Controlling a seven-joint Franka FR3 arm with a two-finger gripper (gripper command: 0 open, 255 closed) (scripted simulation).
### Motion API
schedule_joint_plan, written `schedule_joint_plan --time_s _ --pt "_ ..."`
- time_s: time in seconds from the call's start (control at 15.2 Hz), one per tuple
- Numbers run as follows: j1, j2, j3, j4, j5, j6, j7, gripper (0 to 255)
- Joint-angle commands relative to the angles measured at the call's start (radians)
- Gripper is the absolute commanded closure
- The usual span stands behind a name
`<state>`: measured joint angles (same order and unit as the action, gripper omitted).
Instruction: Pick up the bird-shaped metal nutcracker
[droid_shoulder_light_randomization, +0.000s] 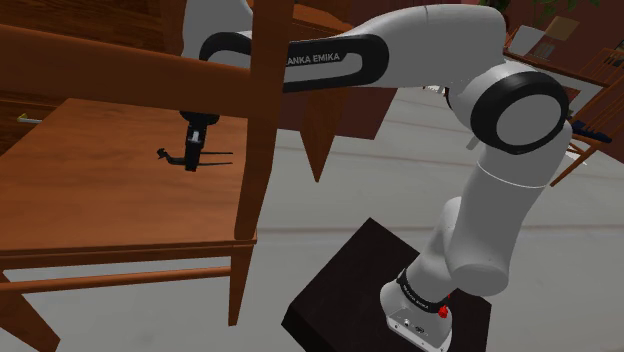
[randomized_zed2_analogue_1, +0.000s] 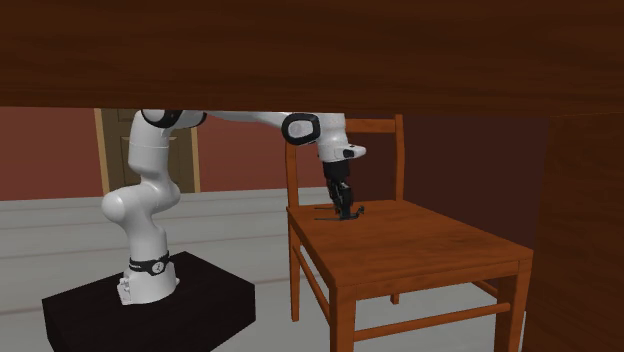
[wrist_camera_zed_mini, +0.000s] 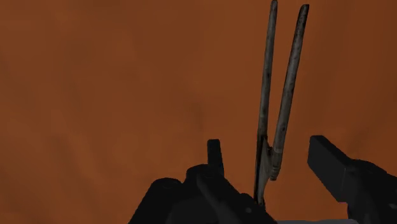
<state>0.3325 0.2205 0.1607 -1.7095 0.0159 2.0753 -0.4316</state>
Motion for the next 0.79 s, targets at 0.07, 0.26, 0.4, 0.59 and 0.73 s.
schedule_joint_plan --time_s 0.07,0.26,0.4,0.59,0.73 --pt "0.0 0.0 0.0 -0.002 0.0 0.003 0.0 255" --pt "0.0 0.0 0.0 -0.002 0.0 0.003 0.0 255" --pt "0.0 0.0 0.0 -0.002 0.0 0.003 0.0 255" --pt "0.0 -0.003 0.0 0.007 0.0 -0.009 0.0 255" --pt "0.0 -0.007 0.0 0.028 0.001 -0.035 0.0 255"
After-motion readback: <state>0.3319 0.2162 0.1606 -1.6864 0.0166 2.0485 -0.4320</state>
